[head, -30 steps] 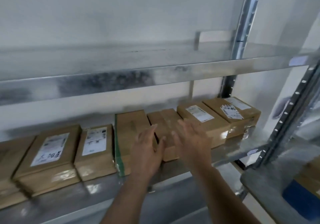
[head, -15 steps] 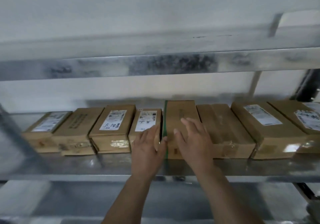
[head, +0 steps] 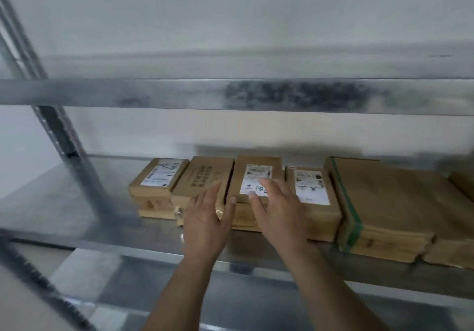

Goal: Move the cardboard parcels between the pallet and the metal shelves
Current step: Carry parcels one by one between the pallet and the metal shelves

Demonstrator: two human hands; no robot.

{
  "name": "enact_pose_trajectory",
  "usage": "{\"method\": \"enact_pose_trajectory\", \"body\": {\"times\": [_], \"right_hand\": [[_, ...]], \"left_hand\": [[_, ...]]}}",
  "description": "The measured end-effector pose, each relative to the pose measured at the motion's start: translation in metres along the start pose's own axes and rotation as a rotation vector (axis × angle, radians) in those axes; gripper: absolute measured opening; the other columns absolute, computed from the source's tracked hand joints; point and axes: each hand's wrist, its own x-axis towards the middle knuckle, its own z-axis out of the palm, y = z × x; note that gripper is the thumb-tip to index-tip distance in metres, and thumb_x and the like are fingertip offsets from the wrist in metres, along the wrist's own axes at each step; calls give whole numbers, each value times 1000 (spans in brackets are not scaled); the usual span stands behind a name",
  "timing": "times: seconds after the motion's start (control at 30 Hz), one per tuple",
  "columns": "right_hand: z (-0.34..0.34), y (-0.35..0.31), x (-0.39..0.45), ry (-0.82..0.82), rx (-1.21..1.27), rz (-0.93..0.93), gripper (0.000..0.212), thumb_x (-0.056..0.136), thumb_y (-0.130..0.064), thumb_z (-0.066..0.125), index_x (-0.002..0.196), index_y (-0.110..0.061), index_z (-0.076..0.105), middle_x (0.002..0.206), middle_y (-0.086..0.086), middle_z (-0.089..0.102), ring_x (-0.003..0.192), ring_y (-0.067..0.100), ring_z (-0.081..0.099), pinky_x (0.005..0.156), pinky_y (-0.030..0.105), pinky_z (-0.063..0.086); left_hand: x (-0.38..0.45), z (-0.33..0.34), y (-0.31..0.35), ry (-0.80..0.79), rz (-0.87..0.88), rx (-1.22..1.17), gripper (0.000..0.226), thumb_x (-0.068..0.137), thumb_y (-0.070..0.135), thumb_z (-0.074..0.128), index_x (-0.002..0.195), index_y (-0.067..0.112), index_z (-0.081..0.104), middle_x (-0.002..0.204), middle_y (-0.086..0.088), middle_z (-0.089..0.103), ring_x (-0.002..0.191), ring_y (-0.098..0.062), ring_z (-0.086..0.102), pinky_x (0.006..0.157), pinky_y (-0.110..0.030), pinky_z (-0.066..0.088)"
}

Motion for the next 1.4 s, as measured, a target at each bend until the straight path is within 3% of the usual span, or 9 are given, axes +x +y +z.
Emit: {"method": "enact_pose_trajectory", "body": {"times": [0.37, 0.53, 0.73, 0.93, 1.0, 1.07, 1.2, 1.3, 1.4], "right_hand": [[128, -120, 45, -180, -56, 32, 48, 95, -46, 39, 132, -18, 50, 138, 0, 46, 129, 21, 35, 105, 36, 28], [165, -143, 62, -259, -116, 83, 50, 96, -50, 34, 130, -17, 51, 146, 2, 36, 135, 22, 27, 108, 40, 23], [194, -150, 65, -278, -179, 73, 49, 96, -49, 33, 124, -16, 57, 150, 6, 32, 140, 24, 20, 113, 43, 13], [204, -170, 61, -304, -207, -16, 50, 96, -49, 33, 122, -13, 58, 152, 6, 27, 144, 25, 7, 115, 43, -4], [206, -183, 57, -308, -165, -35, 49, 96, -48, 34, 120, -13, 60, 148, 4, 32, 143, 24, 11, 116, 42, 2], [209, -194, 53, -311, -110, -17, 46, 97, -45, 37, 117, -10, 58, 136, 4, 44, 134, 25, 28, 112, 39, 21], [214, -205, 48, -373, 93, 163, 29, 95, -39, 47, 107, -13, 49, 108, 2, 56, 98, 20, 54, 84, 39, 49], [213, -204, 45, -487, 404, 368, 41, 95, -39, 48, 129, -17, 41, 128, 2, 57, 98, 11, 55, 80, 31, 48], [208, -200, 39, -615, 522, 403, 61, 97, -42, 42, 149, -25, 15, 145, -1, 43, 109, 10, 47, 87, 30, 37]], "left_hand": [[80, -66, -163, -67, -85, 40, 46, 92, 30, 55, 134, 12, 49, 132, -7, 55, 116, -31, 49, 99, -39, 38], [109, -70, -206, -99, -178, 6, 41, 93, 21, 54, 129, 1, 49, 127, -18, 55, 114, -36, 50, 97, -38, 35], [124, -64, -231, -269, -378, -110, 22, 96, 34, 43, 97, 13, 49, 94, -3, 59, 85, -26, 53, 70, -30, 34], [121, -78, -252, -170, -481, -180, 37, 96, 37, 41, 117, 12, 58, 115, -9, 63, 105, -28, 56, 84, -34, 40], [117, -89, -262, -119, -550, -132, 43, 94, 40, 42, 124, 13, 57, 119, -11, 61, 106, -29, 56, 86, -37, 41], [110, -99, -270, -106, -594, -105, 45, 92, 40, 45, 126, 13, 56, 116, -11, 61, 101, -27, 56, 84, -37, 41], [97, -113, -278, -138, -576, -151, 43, 92, 36, 49, 126, 10, 56, 107, -10, 63, 90, -23, 59, 80, -34, 46], [89, -119, -276, -138, -525, -267, 26, 93, 32, 50, 113, 23, 63, 99, -4, 68, 76, -7, 59, 64, -24, 42], [77, -124, -278, -168, -552, -439, 16, 94, 32, 51, 106, 34, 62, 102, 3, 70, 89, -12, 64, 82, -35, 51]]}}
